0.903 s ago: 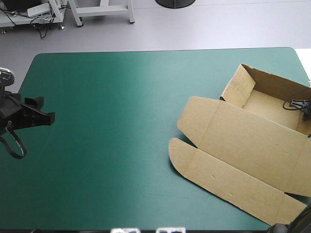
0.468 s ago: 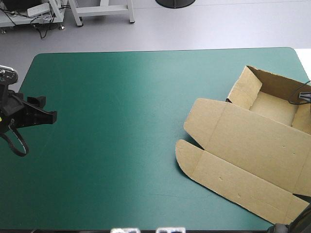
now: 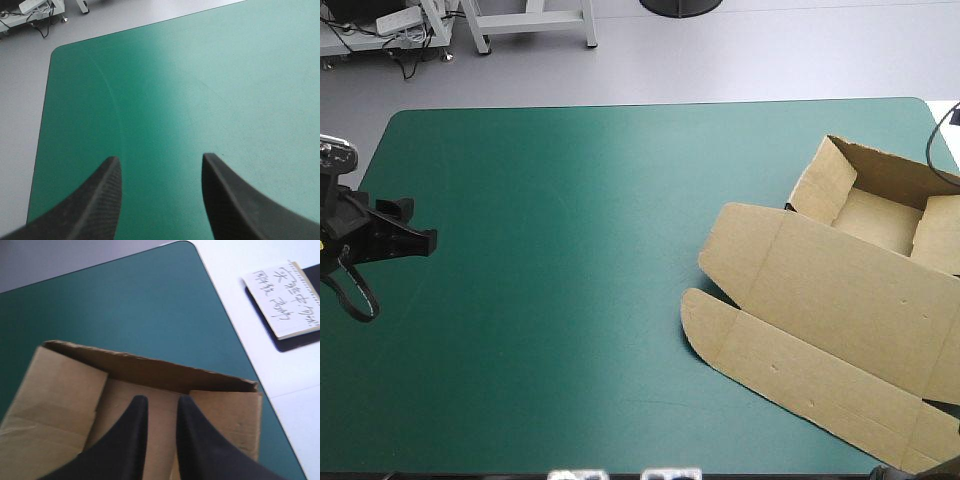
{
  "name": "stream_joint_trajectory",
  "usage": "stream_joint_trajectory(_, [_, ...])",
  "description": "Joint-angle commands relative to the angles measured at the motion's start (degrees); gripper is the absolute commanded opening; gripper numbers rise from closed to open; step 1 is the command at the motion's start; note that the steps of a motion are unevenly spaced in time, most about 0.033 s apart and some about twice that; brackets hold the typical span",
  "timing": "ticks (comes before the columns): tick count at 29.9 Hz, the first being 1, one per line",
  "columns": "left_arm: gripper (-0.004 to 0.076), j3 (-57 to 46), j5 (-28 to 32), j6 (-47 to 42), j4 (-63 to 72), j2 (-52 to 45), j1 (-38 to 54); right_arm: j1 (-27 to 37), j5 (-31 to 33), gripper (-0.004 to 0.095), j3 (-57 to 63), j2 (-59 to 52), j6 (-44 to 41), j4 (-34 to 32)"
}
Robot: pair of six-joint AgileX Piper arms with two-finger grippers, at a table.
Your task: Fold the box
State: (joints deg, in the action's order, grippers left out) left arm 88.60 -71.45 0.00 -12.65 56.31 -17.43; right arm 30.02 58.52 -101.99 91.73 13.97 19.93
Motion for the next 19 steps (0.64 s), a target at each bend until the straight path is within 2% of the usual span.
stream_joint_trajectory(1, [0.0323, 1.04, -2.23, 0.59, -0.86, -0.28, -0.21, 0.40, 3.19, 0.0004, -1.97, -6.96, 1.73, 5.28])
stream_joint_trajectory(4, [0.0276, 1.04, -2.35, 0.59, -0.86, -0.39, -0.21, 0.40, 8.00, -0.0017, -1.97, -11.87, 1.73, 5.70])
stream_joint_trajectory(7, [0.0249, 1.04, -2.35, 0.48, -0.76, -0.39, -0.21, 0.40, 9.79, -0.0017, -1.86, -18.78, 2.18, 5.70])
stream_joint_trajectory(14, [0.0214, -1.92, -2.35, 0.00, 2.92, -4.57, -0.21, -0.18, 7.65, -0.0017, 0.15, -35.01, 3.53, 5.69])
stream_joint_trajectory(19, [0.0183, -12.17, -2.07, -1.60, 2.96, -14.09, -0.21, -8.88, 4.06, -0.0017, 13.71, -46.53, 4.04, 2.49])
